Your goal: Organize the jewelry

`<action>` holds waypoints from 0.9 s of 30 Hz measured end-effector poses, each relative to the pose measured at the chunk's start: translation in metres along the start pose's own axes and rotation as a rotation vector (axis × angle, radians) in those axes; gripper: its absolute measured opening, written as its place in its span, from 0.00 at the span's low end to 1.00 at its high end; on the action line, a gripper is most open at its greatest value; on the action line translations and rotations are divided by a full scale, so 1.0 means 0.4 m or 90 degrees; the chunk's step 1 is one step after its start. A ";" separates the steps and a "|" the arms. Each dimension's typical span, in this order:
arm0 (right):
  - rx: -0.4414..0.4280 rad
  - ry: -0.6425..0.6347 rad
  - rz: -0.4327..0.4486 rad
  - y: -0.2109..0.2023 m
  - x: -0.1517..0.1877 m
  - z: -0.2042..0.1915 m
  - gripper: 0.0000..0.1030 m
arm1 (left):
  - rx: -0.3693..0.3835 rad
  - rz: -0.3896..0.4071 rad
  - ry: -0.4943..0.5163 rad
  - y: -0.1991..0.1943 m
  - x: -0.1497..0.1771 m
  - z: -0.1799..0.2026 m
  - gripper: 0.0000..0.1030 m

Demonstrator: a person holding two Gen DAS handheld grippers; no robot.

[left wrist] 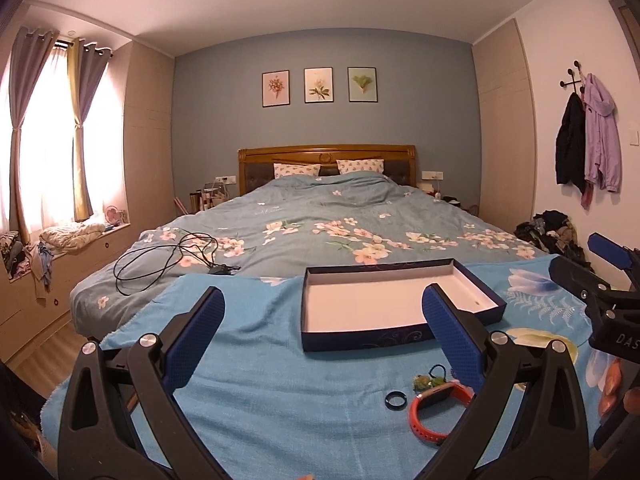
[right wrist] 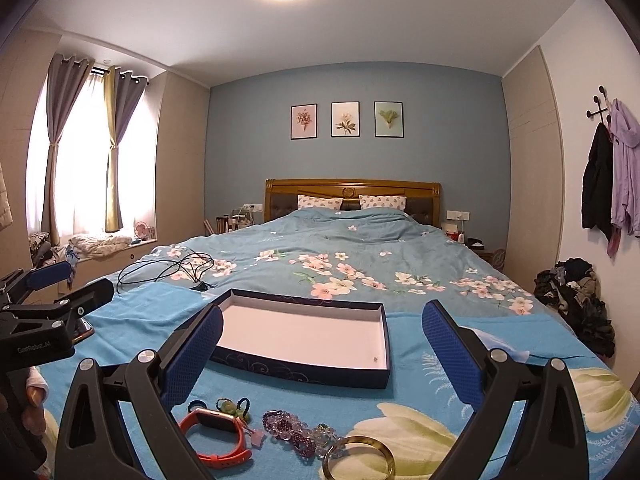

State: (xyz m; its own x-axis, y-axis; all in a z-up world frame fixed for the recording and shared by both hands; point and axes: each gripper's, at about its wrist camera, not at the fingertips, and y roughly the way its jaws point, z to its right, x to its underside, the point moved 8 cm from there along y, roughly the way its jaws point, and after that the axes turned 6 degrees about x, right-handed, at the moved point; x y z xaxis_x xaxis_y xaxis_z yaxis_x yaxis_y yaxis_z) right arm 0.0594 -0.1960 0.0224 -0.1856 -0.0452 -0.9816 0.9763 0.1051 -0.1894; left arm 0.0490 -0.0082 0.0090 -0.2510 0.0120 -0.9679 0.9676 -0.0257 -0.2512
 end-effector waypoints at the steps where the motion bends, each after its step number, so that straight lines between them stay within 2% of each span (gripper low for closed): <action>1: 0.000 0.001 -0.002 0.002 0.001 0.002 0.93 | 0.000 -0.001 -0.002 -0.001 0.002 0.001 0.94; 14: -0.008 0.010 0.006 0.000 -0.004 0.011 0.93 | 0.020 0.028 -0.012 -0.019 0.000 0.010 0.94; 27: -0.010 0.008 0.010 -0.003 -0.009 0.013 0.93 | 0.032 0.030 -0.017 -0.019 0.003 0.021 0.94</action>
State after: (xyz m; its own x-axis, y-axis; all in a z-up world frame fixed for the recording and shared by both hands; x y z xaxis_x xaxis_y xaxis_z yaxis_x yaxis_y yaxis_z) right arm 0.0592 -0.2010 0.0261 -0.1713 -0.0302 -0.9848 0.9773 0.1211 -0.1738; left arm 0.0411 -0.0165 0.0099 -0.2069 -0.0168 -0.9782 0.9758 -0.0758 -0.2051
